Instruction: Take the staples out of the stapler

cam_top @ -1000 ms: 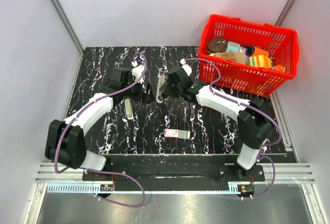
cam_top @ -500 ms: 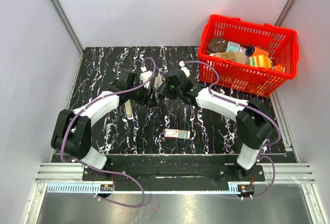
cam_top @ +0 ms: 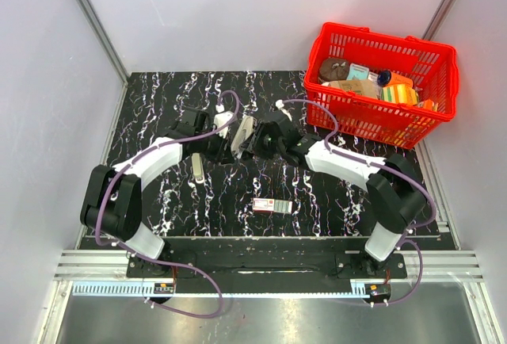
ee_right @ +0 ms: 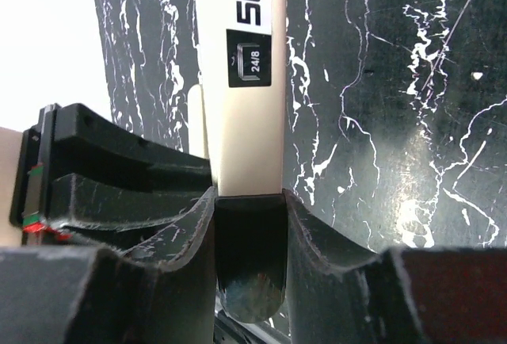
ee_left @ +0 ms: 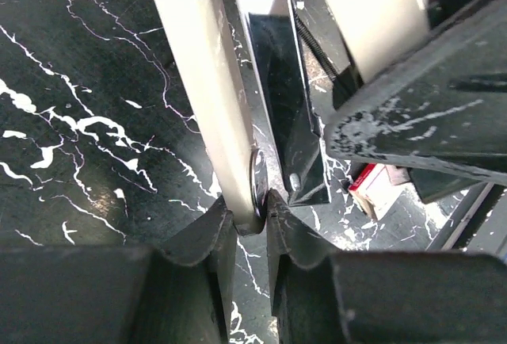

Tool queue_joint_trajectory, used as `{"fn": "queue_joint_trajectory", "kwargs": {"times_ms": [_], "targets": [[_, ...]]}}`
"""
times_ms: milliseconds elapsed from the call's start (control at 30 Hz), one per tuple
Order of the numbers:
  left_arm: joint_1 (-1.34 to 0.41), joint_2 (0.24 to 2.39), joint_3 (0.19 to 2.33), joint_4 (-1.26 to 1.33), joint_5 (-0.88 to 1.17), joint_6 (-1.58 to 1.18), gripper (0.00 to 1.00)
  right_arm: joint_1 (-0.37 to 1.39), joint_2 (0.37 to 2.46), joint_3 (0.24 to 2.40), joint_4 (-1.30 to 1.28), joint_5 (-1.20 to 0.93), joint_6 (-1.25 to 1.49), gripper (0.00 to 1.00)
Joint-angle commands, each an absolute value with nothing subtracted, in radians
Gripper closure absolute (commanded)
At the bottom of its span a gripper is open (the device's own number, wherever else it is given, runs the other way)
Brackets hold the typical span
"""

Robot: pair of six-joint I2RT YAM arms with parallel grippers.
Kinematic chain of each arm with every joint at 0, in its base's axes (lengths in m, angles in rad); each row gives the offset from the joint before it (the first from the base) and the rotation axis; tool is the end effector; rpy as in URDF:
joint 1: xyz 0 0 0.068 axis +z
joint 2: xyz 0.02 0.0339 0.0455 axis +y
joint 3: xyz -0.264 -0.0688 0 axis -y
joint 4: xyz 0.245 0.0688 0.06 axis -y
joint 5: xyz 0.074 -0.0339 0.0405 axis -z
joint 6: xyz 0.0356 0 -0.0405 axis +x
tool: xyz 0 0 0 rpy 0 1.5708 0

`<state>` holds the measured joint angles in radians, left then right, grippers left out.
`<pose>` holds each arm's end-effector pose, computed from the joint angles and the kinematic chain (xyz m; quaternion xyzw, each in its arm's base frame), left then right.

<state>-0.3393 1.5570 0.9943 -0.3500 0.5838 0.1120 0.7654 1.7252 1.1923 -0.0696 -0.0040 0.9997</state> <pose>0.2943 -0.1247 0.2155 0.2934 0.8625 -0.3057 0.2766 0.2829 0.2720 0.2395 0.1025 0.8791 0.3606 0.2943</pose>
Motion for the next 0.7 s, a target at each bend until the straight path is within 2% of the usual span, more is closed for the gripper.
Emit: {"fn": "queue_joint_trajectory", "kwargs": {"times_ms": [0,233,300,667], "targets": [[-0.354,1.522,1.045,-0.33,0.537,0.239,0.89,0.779,1.643,1.187,0.054,-0.11,0.931,1.0],[-0.356,1.491,1.034,-0.305,0.344,0.414,0.93,0.775,1.605,1.103,0.057,-0.167,0.795,1.0],[-0.354,1.48,1.017,-0.276,0.296,0.474,0.94,0.761,1.6,1.085,0.081,-0.24,0.746,1.0],[-0.437,1.451,0.819,0.035,-0.05,0.791,0.97,0.611,1.514,0.974,0.061,-0.327,0.658,1.0]]}}
